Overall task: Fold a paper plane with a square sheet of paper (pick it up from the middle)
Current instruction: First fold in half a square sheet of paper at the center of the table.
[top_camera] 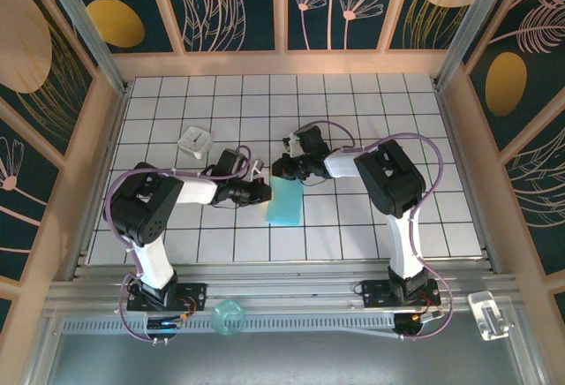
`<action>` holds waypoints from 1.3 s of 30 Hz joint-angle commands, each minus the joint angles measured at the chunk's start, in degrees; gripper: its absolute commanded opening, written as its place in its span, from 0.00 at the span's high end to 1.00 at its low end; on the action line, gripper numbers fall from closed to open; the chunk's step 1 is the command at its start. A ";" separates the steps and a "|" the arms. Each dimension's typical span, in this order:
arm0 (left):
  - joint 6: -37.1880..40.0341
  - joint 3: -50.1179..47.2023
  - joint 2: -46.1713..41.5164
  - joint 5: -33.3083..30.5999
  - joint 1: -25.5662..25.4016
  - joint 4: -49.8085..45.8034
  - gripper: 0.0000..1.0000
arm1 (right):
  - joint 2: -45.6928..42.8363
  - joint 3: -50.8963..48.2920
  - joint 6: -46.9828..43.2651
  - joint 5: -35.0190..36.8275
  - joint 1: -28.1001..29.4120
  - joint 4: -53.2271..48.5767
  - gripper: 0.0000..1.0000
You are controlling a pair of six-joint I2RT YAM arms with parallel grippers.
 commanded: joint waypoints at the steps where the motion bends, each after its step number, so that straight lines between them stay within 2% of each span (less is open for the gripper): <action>1: 1.71 -3.84 -0.22 2.37 -1.20 -7.95 1.00 | 3.06 -2.38 -1.47 7.43 -0.61 -8.41 1.00; 8: 1.07 -7.44 -2.20 4.52 -2.15 -6.90 1.00 | 3.18 -2.37 -1.38 7.80 -0.52 -8.57 1.00; 15: 0.52 -10.18 -3.97 3.97 -3.75 -7.45 1.00 | 3.17 -2.56 -1.34 8.15 -0.52 -8.48 1.00; 28: 5.86 -8.25 -6.67 -2.88 -6.05 -20.07 1.00 | 3.09 -2.65 -1.34 8.59 -0.53 -8.89 1.00; 39: 9.00 -7.91 -9.54 -2.91 -8.40 -25.98 1.00 | 3.32 -2.03 -1.44 8.85 -0.52 -9.38 1.00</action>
